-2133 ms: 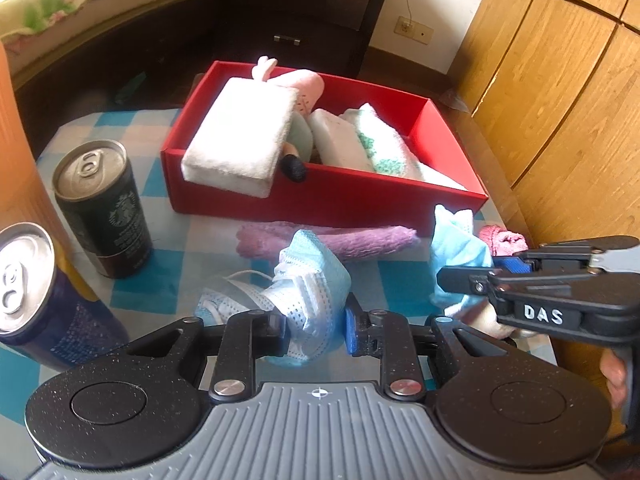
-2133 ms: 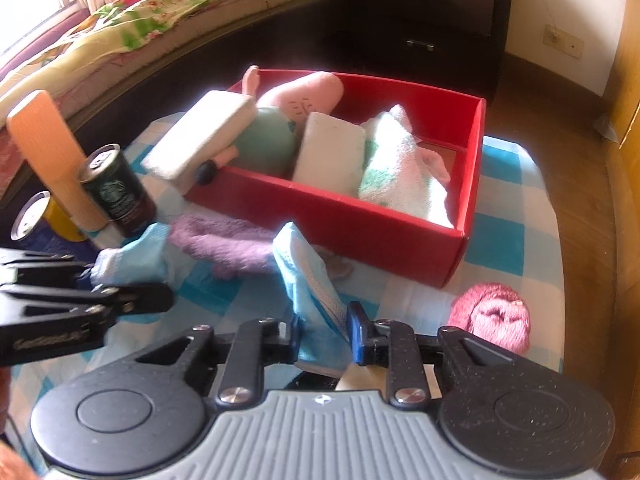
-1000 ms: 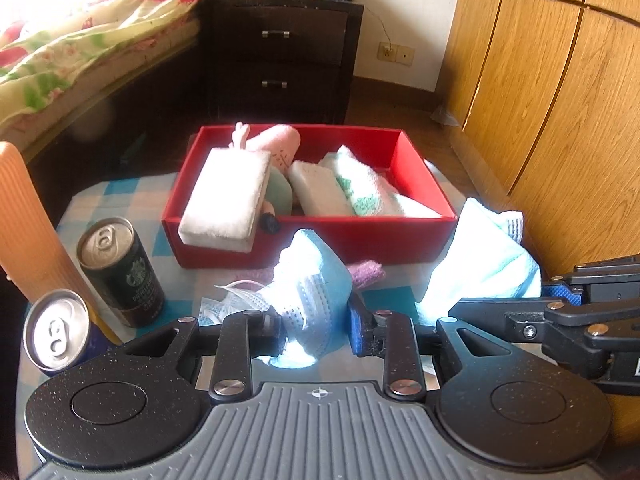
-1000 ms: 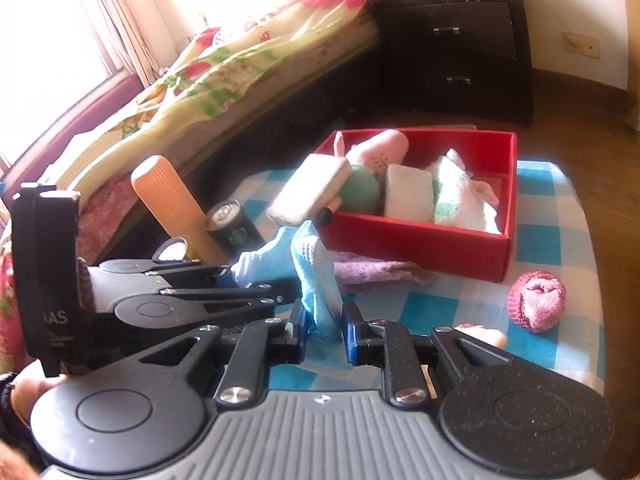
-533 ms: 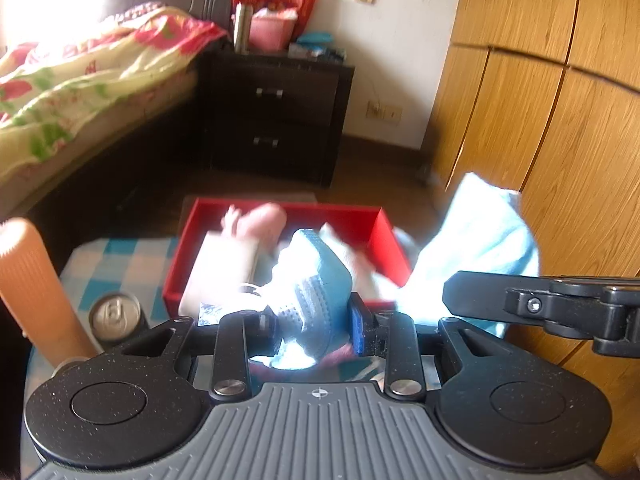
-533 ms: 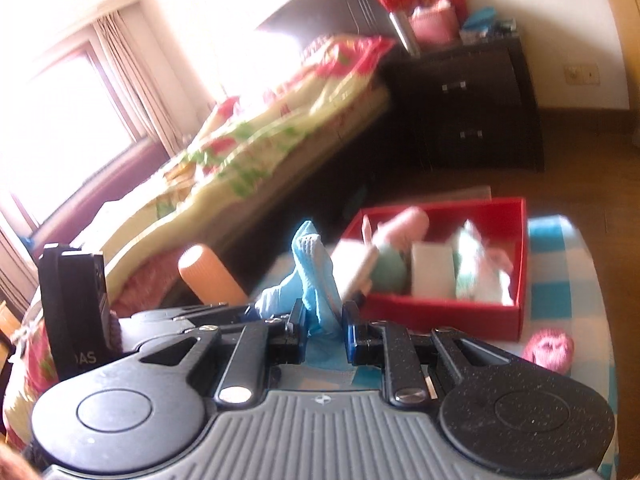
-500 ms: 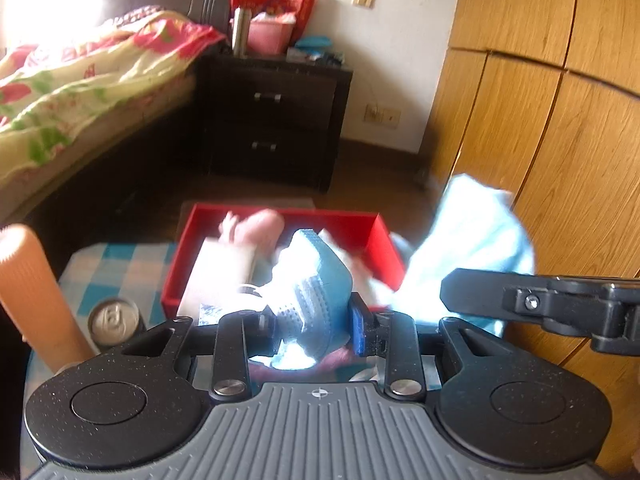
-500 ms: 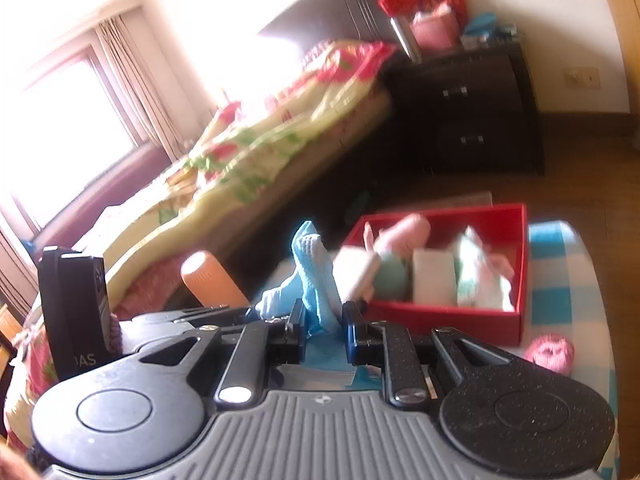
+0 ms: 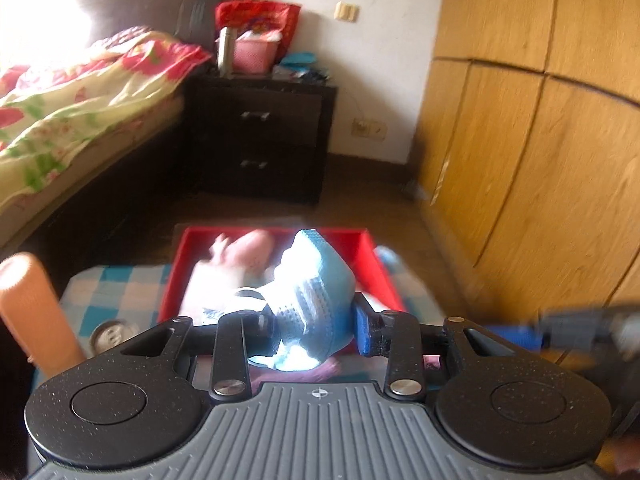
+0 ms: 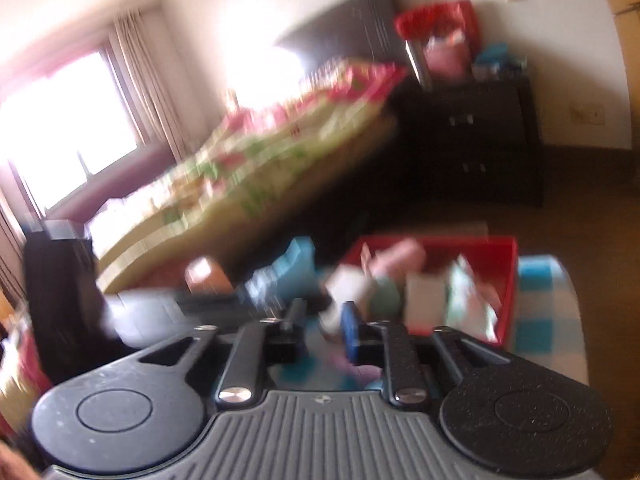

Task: Organize soft objects
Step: 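Lift and carry both blue face masks over the red box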

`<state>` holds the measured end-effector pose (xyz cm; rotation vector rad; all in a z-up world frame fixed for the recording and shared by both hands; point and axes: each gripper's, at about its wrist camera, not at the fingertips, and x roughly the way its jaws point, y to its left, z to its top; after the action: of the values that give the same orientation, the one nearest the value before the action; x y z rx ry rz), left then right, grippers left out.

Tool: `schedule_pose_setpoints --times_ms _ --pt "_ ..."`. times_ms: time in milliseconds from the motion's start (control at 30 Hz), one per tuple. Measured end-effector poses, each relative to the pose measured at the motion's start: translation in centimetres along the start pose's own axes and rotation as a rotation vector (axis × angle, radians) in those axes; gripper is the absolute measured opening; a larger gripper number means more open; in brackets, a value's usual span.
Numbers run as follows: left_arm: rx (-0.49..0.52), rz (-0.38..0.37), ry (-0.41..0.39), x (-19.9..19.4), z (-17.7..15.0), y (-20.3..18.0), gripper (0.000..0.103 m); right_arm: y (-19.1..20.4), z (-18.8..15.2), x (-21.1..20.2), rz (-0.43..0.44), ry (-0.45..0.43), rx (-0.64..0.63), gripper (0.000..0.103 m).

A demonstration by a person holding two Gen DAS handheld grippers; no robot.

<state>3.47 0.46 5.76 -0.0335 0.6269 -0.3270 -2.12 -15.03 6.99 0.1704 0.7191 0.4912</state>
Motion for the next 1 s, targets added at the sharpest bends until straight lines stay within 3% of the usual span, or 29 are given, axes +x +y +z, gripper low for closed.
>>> schedule_pose_setpoints --times_ms 67,167,233,333,500,600,833,1000 --pt "-0.038 0.013 0.032 0.4 -0.4 1.3 0.035 -0.1 -2.1 2.8 -0.057 0.104 -0.016 0.027" --pt "-0.08 0.015 0.039 0.2 -0.4 2.5 0.035 -0.1 -4.5 6.4 -0.057 0.231 0.001 0.027" --pt "-0.079 0.018 0.023 -0.4 -0.2 2.7 0.035 1.1 -5.6 7.9 -0.034 0.275 -0.024 0.039" --pt "-0.082 0.008 0.006 -1.2 0.0 2.9 0.035 3.5 -6.6 9.1 -0.021 0.266 -0.146 0.053" --pt "-0.095 0.005 0.006 -1.7 -0.2 3.4 0.035 6.0 -7.9 11.0 -0.032 0.212 -0.349 0.055" --pt "-0.1 0.008 0.003 -1.9 -0.2 3.7 0.035 6.8 -8.4 12.8 -0.025 0.229 -0.412 0.058" --pt "-0.128 -0.004 -0.003 -2.5 -0.2 4.6 0.035 5.8 -10.4 12.9 0.071 0.359 -0.323 0.061" --pt "-0.136 -0.019 -0.019 -3.2 0.0 4.4 0.036 5.6 -13.0 13.0 0.044 0.417 -0.332 0.063"
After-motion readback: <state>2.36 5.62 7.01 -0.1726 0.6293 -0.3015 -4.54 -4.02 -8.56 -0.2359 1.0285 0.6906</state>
